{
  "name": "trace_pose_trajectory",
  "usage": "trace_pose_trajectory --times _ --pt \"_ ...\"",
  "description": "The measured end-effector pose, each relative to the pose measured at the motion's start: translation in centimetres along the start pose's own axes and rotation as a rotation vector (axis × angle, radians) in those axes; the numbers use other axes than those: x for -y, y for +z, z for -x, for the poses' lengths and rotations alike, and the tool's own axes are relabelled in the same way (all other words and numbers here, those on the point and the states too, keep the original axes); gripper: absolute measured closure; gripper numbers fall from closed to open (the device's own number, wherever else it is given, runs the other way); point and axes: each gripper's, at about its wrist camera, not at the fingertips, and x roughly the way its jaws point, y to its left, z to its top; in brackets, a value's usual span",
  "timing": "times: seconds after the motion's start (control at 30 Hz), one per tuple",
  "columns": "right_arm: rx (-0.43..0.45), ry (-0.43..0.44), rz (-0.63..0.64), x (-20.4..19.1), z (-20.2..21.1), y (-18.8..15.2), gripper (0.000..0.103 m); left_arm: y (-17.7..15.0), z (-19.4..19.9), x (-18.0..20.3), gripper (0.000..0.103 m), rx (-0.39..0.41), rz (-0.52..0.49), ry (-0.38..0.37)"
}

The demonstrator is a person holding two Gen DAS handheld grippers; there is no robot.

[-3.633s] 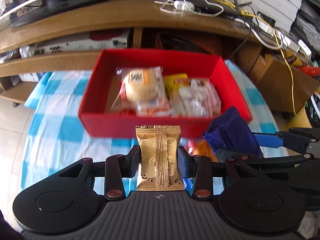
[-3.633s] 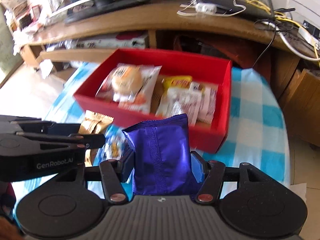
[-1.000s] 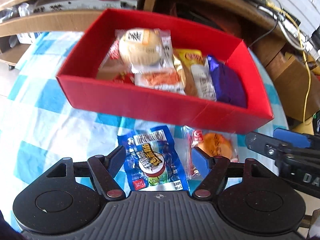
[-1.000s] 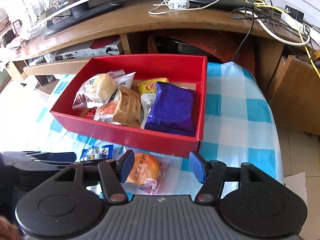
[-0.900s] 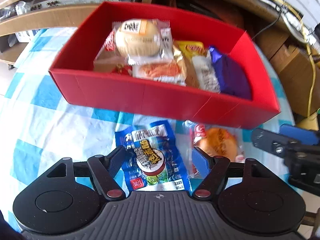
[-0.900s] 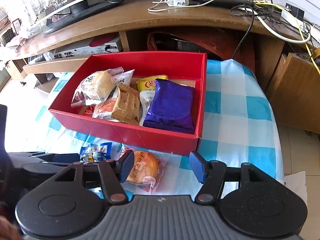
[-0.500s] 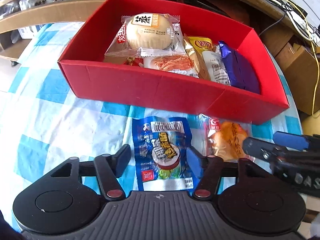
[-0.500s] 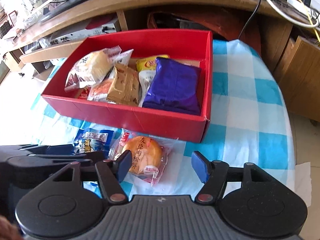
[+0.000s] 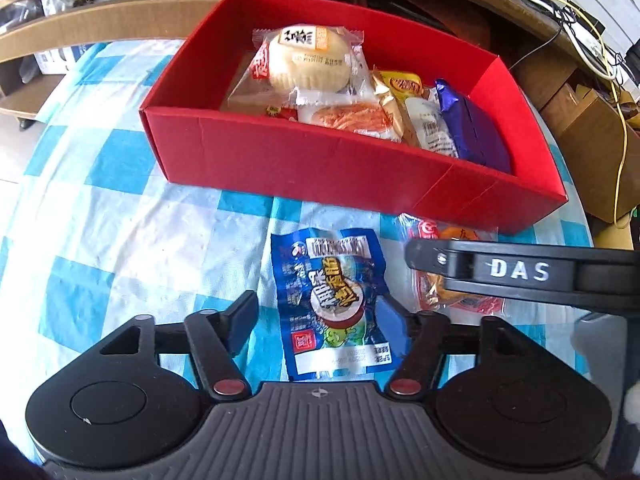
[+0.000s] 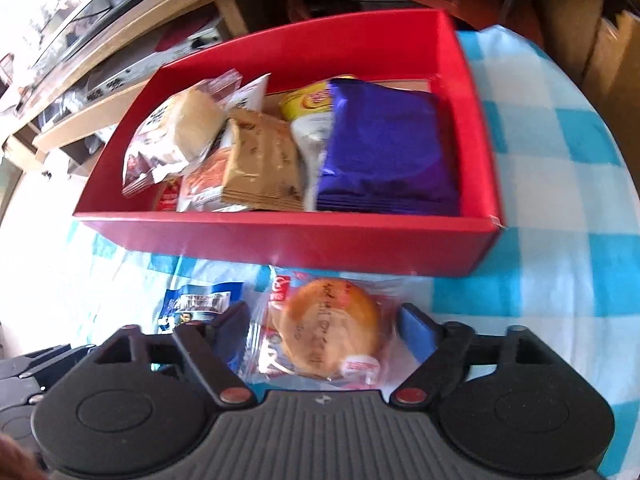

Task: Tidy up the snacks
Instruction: 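Grasp the blue sausage packet with the left tool while the right tool grasps the round bread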

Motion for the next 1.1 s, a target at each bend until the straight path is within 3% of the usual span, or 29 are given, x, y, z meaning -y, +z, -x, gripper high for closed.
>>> trace_pose_trajectory --times 0.03,0.13,0.27,0.6,0.73,0.8,0.9,1.03,1.1 --pt "-0.005 -0.009 0.022 -0.4 -0.2 0.0 0.0 0.0 -0.1 -0.1 0.021 -0.008 0.006 0.001" --pt "-0.005 -0.05 0.088 -1.2 -0.3 -0.4 0.0 -0.2 -0.1 -0.3 0.02 -0.012 0.015 0.001" --pt "-0.004 -0.063 0.097 -0.2 0.6 -0.8 0.016 -0.2 -0.2 -0.2 0.017 -0.02 0.003 0.005" --pt "0.019 -0.101 0.049 4.6 5.0 -3.0 0.018 0.1 -0.7 0.8 0.016 -0.017 0.008 0.0" --pt "0.019 -0.091 0.045 4.9 6.3 -4.0 0.018 0.4 -1.7 2.6 0.012 -0.027 -0.04 0.062" --pt "0.029 -0.078 0.05 4.6 6.9 -4.1 0.027 0.1 -2.1 3.4 0.01 -0.021 -0.071 0.094" --pt "0.043 -0.055 0.054 4.3 7.4 -4.0 0.031 -0.4 -2.3 4.4 0.015 -0.007 -0.122 0.144" --pt "0.024 -0.057 0.062 4.1 6.9 -3.9 0.032 -1.1 -1.6 4.1 0.029 0.007 -0.125 0.146" --pt "0.023 -0.06 0.041 4.6 6.8 -4.0 0.032 -1.5 -1.3 3.9 0.029 0.006 -0.121 0.136"
